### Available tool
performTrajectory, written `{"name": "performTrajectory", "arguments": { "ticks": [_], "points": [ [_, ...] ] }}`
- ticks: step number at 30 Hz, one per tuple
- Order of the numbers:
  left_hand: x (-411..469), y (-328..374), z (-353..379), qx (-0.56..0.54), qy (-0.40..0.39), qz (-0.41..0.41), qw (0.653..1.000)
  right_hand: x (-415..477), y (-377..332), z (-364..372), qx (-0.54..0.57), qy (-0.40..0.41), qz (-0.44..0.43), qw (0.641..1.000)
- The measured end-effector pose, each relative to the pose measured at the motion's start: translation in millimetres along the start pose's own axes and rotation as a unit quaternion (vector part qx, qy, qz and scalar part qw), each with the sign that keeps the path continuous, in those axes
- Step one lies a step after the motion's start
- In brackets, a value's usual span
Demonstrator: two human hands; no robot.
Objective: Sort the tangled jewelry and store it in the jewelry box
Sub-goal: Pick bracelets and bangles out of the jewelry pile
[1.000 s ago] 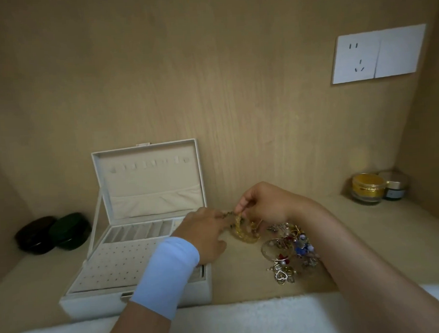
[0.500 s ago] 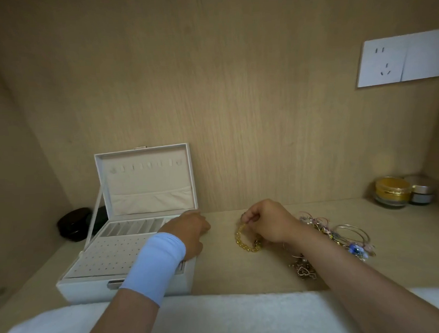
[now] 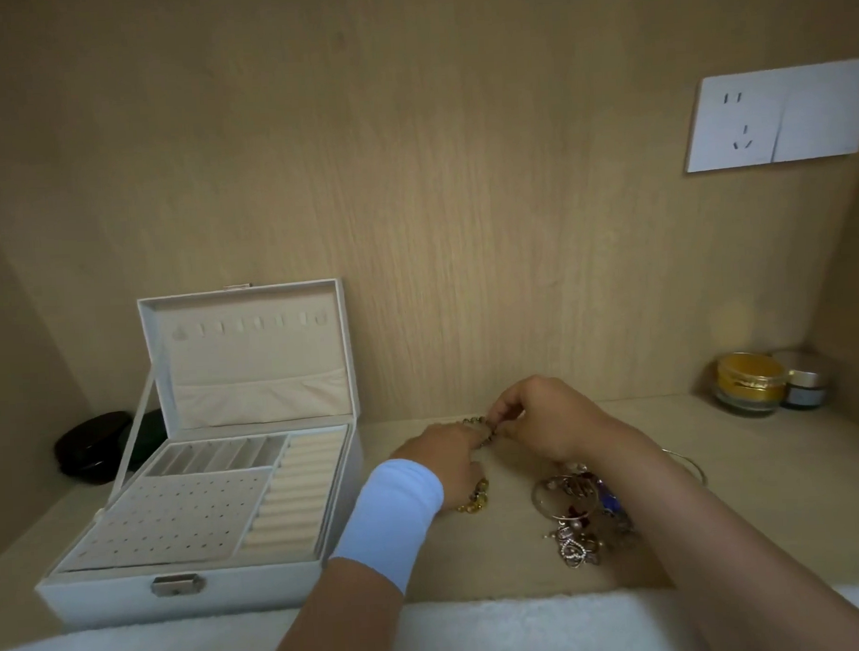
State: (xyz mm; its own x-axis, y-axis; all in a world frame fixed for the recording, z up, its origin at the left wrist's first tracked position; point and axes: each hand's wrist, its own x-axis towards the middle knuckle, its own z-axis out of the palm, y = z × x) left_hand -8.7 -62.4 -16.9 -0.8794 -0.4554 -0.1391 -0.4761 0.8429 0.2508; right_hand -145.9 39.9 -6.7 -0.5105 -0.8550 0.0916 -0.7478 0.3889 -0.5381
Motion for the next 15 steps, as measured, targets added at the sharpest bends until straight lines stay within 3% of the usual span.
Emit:
{"name": "performTrajectory", "arguments": {
  "ticks": [9,15],
  "points": [
    [-2.0,-17.1,-7.3,0.081,-0.017,-0.040,0.996,1.4,-11.1,30.7,-0.161,-0.098,-0.038,0.981],
    [-7.5,-25.3,-21.0,0.087,0.004,-0.053,0.995,-9.9,-31.7,24.8,-0.139,-0.059,-0.038,0.988]
  ]
}}
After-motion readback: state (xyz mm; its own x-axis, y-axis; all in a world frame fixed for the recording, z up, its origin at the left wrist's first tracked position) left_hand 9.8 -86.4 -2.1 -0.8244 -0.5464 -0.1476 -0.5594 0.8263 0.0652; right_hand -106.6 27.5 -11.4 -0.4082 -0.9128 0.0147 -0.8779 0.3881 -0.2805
